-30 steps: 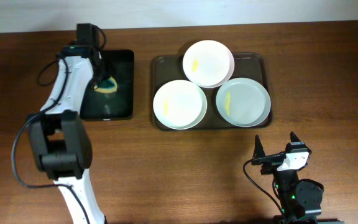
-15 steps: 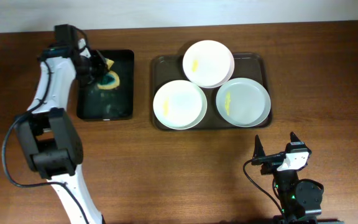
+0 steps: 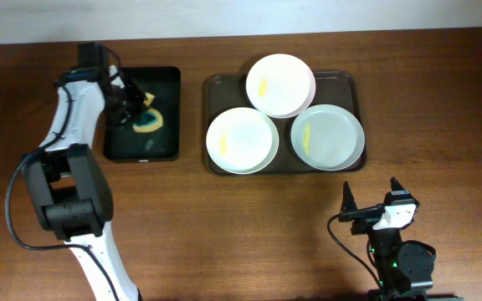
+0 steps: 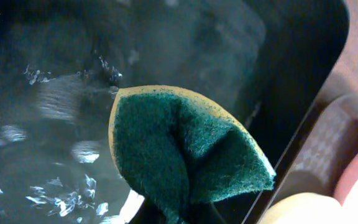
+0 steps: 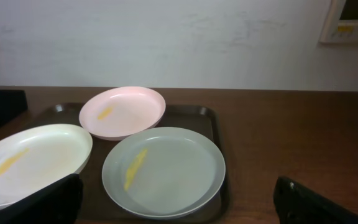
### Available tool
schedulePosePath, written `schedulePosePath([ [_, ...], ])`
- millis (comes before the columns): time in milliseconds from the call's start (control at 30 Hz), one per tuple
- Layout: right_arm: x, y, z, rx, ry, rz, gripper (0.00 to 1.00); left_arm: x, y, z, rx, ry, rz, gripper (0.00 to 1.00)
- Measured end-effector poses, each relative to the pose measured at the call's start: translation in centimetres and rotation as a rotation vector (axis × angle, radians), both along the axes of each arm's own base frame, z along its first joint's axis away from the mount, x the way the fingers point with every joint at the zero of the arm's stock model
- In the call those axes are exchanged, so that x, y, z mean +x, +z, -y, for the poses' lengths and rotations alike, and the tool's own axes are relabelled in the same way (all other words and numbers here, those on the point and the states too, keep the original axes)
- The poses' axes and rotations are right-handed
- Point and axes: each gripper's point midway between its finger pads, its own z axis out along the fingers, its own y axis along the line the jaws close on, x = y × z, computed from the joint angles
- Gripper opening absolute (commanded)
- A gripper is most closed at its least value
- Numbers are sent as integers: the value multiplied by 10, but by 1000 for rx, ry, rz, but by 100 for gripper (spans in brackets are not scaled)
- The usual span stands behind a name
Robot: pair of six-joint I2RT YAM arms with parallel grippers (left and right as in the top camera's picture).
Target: Clean dirty plates on tray and stack at the side
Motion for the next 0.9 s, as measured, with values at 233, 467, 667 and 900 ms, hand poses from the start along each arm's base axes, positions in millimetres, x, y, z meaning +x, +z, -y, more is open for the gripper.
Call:
schedulePosePath([
  [233, 0, 0, 0, 0, 0, 0, 98, 2, 33, -6, 47, 11, 54, 0],
  [467, 0, 0, 0, 0, 0, 0, 98, -21, 175, 19, 49, -35, 297, 0],
  [667, 0, 0, 0, 0, 0, 0, 98, -63, 131, 111, 9, -270, 127, 0],
  [900, 0, 0, 0, 0, 0, 0, 98, -101, 23, 207, 9, -505, -23, 0],
])
